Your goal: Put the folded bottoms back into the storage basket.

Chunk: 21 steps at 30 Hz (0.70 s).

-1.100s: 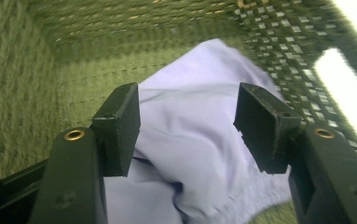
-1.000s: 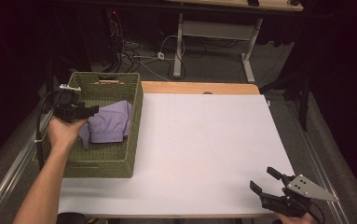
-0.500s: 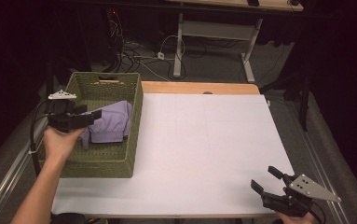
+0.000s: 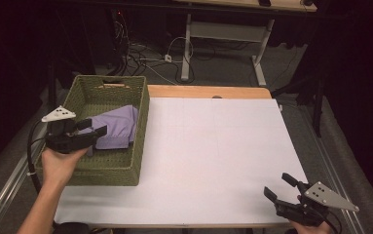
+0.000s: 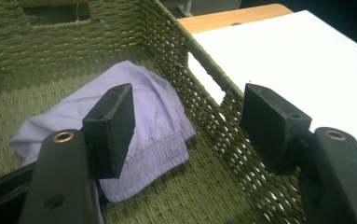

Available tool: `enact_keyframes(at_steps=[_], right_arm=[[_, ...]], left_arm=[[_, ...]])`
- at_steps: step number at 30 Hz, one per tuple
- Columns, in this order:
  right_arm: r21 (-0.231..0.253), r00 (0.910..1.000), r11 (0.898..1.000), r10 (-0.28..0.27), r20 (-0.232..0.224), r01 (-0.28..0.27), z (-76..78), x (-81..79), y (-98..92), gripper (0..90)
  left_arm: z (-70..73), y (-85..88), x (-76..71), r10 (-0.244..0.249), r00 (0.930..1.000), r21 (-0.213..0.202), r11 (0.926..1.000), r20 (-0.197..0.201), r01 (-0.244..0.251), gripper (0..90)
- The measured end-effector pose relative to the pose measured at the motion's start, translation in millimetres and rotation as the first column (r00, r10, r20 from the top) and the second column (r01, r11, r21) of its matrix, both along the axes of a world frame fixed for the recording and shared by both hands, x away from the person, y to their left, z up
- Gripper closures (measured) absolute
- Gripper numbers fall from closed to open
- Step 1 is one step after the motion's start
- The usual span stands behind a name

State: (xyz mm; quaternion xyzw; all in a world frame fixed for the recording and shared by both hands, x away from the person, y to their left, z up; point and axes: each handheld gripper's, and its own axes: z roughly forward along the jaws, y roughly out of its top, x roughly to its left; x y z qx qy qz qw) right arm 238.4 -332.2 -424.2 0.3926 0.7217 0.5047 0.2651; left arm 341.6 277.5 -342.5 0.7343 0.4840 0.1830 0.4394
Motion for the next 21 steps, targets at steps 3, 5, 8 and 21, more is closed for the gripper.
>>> enact_keyframes(at_steps=[3, 5, 8, 21], right_arm=[[0.0, 1.0, 1.0, -0.001, 0.0, 0.001, -0.1, 0.2, -0.1, 19.9], [0.001, 1.0, 1.0, -0.003, 0.0, 0.003, 0.0, 0.2, -0.3, 19.9], [0.0, 1.0, 1.0, -0.005, 0.0, 0.005, 0.0, 0.4, -0.6, 19.9], [0.003, 0.9999, 1.0, -0.012, -0.008, 0.012, -0.8, 2.0, -2.5, 19.9]], left_arm=[[-0.8, 0.7, -7.0, -0.005, 0.9999, -0.009, 0.9999, 0.012, 0.005, 34.1], [-1.8, 1.1, -11.1, -0.006, 0.9998, -0.016, 0.9999, 0.018, 0.006, 34.2], [-3.5, 1.5, -15.8, -0.008, 0.9997, -0.023, 0.9997, 0.022, 0.008, 34.2], [-10.7, 3.5, -37.3, -0.008, 0.9988, -0.04, 0.9992, 0.048, 0.01, 34.2]])
